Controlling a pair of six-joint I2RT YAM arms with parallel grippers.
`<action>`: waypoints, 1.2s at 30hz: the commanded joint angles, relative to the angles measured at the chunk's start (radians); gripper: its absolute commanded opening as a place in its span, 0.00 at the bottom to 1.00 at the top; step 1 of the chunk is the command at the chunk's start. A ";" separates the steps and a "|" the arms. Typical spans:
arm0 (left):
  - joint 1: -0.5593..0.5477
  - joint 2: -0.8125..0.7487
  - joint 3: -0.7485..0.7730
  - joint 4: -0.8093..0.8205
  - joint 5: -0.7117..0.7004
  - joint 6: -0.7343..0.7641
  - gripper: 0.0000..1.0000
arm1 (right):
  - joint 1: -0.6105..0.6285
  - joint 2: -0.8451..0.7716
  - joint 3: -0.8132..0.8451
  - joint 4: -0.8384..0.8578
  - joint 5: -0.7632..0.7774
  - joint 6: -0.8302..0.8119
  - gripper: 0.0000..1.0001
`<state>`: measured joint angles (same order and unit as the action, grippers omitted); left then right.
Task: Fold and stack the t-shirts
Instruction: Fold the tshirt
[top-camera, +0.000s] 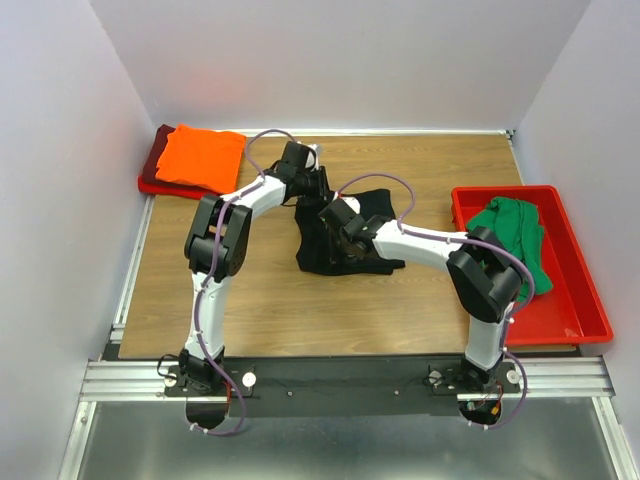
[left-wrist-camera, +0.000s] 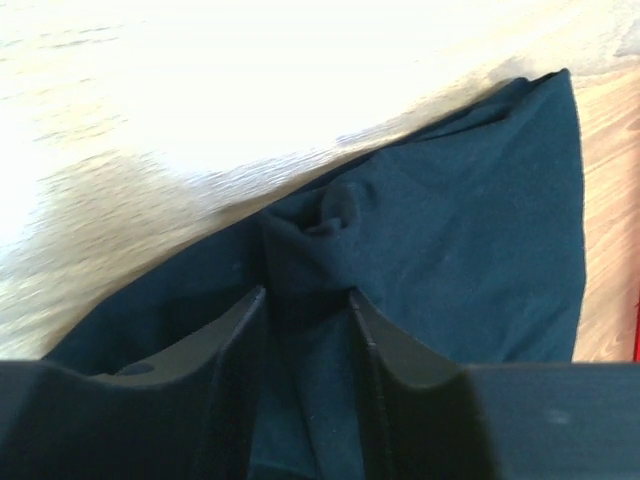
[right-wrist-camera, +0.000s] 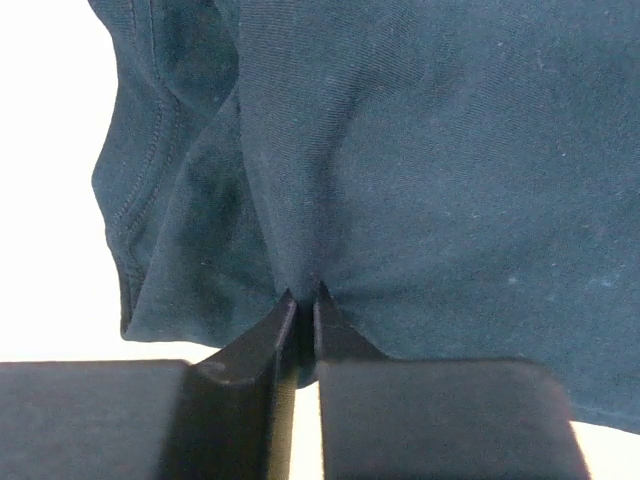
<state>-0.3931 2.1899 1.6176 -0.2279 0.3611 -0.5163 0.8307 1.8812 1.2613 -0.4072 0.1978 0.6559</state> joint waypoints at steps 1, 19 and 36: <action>-0.009 0.030 0.056 -0.004 0.038 0.006 0.35 | 0.008 -0.034 0.004 -0.022 0.048 -0.001 0.08; -0.009 -0.036 0.272 -0.054 0.147 -0.050 0.00 | 0.005 -0.301 0.134 -0.387 0.232 -0.116 0.00; 0.002 -0.062 0.266 -0.005 0.200 -0.085 0.00 | 0.004 -0.281 0.354 -0.581 0.313 -0.223 0.01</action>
<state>-0.4126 2.1849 1.9175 -0.2901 0.5716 -0.6010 0.8288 1.5917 1.5642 -0.8978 0.4816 0.4618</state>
